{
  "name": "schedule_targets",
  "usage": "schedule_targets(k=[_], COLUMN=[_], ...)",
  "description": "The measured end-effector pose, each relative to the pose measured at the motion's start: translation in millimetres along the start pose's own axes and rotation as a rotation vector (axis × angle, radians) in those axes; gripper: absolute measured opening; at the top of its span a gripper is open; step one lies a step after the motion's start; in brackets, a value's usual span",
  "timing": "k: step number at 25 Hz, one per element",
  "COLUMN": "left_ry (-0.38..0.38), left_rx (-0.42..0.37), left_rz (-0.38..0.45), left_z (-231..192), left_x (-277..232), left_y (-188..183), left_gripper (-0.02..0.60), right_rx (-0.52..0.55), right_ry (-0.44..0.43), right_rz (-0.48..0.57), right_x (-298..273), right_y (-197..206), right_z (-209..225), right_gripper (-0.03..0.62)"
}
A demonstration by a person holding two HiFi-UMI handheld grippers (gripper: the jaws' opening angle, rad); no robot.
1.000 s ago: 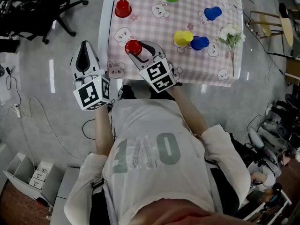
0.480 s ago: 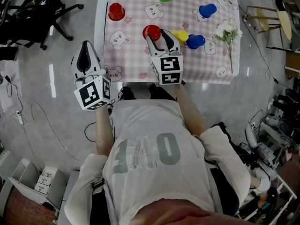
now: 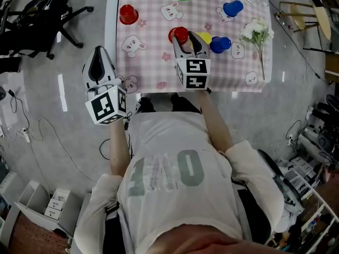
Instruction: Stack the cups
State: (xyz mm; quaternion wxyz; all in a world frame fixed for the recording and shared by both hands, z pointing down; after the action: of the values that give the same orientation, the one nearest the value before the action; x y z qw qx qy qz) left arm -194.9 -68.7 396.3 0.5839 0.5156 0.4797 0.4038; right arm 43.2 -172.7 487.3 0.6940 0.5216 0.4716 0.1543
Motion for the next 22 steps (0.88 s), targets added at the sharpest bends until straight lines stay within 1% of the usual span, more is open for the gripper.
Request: schedule_targets(k=[6,12,14,19,22], left_ry=[-0.005,-0.004,-0.002,0.000,0.005], left_rx=[0.001,0.003,0.003,0.002,0.005], left_rz=[-0.008,-0.005,0.000,0.013,0.024], left_z=[-2.5,-1.3,-0.3,0.1,-0.7], left_x=[1.8,4.9,5.8,8.0,7.1], left_y=[2.9,2.2,1.3,-1.9,-5.1], left_gripper=[0.029,0.028,0.028,0.028,0.029], right_rx=[-0.041,-0.051,-0.048,-0.037,0.008], right_ry=[-0.005,-0.021,-0.021,-0.024,-0.031], right_rz=[-0.011,-0.032,-0.023,0.043,0.090], right_x=[-1.9,-2.0,1.2,17.2,27.0], right_y=[6.4,7.6,5.2,-18.5,-44.0], right_z=[2.7,2.0,2.6,5.2,8.0], right_gripper=[0.213,0.218,0.221,0.222,0.221])
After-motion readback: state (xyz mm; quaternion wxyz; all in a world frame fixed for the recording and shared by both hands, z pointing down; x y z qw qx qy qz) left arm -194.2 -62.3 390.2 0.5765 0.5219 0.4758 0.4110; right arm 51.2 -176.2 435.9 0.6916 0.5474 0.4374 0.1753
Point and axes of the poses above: the fingertips, and each gripper's own axes: x backward along the fingers, z to its right, y out of its underside, the point moved 4 cm from there along x, backward along the fingers, and after that the axes turned 3 degrees about -y, right-handed, at the moved point
